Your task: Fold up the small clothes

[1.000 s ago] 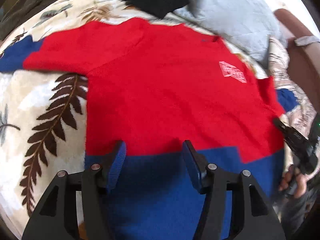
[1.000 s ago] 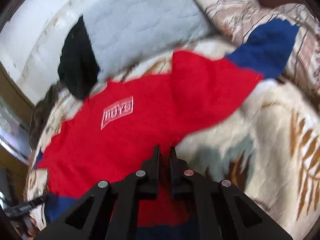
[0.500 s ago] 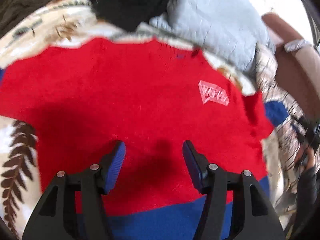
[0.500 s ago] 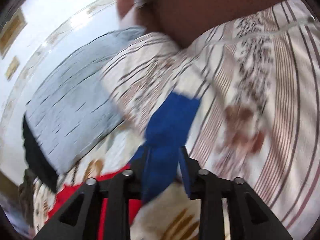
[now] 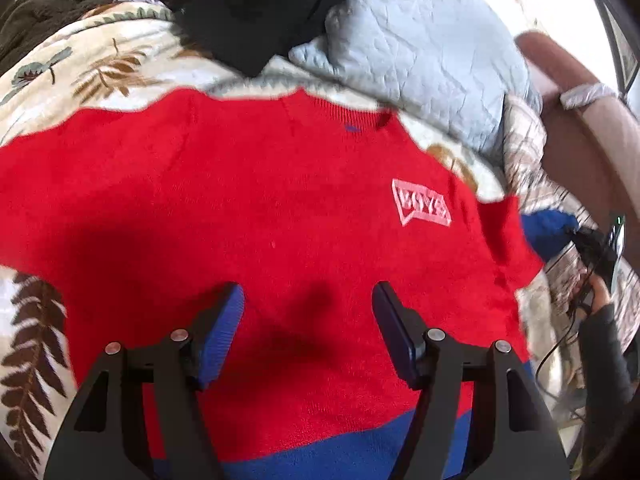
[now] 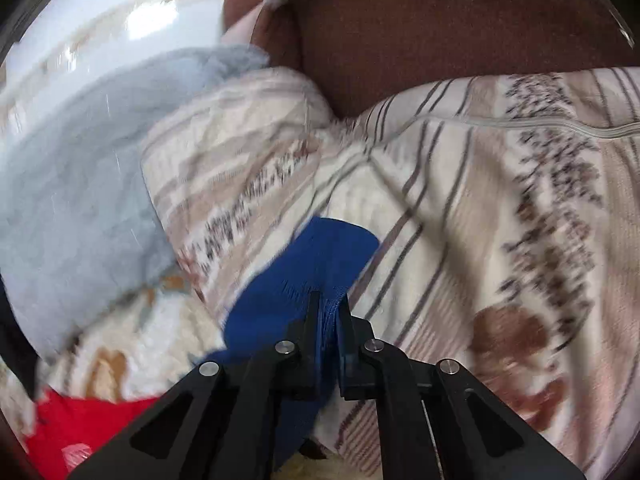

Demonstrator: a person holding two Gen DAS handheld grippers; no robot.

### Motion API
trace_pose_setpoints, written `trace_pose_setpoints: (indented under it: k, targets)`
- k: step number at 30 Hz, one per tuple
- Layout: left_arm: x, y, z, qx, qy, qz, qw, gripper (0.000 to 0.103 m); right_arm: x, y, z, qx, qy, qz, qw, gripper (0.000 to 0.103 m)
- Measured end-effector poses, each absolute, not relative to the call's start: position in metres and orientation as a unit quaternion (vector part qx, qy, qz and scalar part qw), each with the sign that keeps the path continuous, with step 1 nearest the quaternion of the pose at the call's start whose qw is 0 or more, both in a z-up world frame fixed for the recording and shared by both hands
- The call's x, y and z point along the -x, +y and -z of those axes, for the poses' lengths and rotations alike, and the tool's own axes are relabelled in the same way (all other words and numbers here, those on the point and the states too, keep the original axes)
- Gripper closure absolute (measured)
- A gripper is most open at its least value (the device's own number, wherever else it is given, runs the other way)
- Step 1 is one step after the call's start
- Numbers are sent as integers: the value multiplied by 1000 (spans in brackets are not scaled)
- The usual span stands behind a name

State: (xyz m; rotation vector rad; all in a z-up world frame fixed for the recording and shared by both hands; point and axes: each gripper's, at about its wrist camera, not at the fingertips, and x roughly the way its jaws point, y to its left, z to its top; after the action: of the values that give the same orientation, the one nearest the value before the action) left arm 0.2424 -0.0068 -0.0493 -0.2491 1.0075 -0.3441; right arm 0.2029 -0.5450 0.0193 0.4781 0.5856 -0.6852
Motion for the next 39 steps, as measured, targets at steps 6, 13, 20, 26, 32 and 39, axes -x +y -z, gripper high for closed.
trace_pose_setpoints:
  k: [6, 13, 20, 26, 32, 39]
  targets:
    - [-259, 19, 49, 134, 487, 123, 854, 32, -160, -573, -53, -240, 238, 355, 872, 99]
    - [-264, 20, 59, 148, 504, 126, 842, 32, -152, -552, -56, -250, 242, 308, 885, 98]
    - [-264, 26, 57, 174, 514, 154, 826, 32, -185, -457, -80, -231, 252, 167, 925, 98]
    - [-266, 41, 55, 216, 525, 175, 805, 32, -224, -360, -59, -226, 304, 71, 923, 98]
    - [-269, 63, 50, 252, 520, 173, 797, 32, -251, -254, -26, -213, 358, -4, 909, 98]
    - [-272, 85, 44, 289, 508, 175, 792, 32, -273, -155, -11, -196, 386, -73, 898, 98]
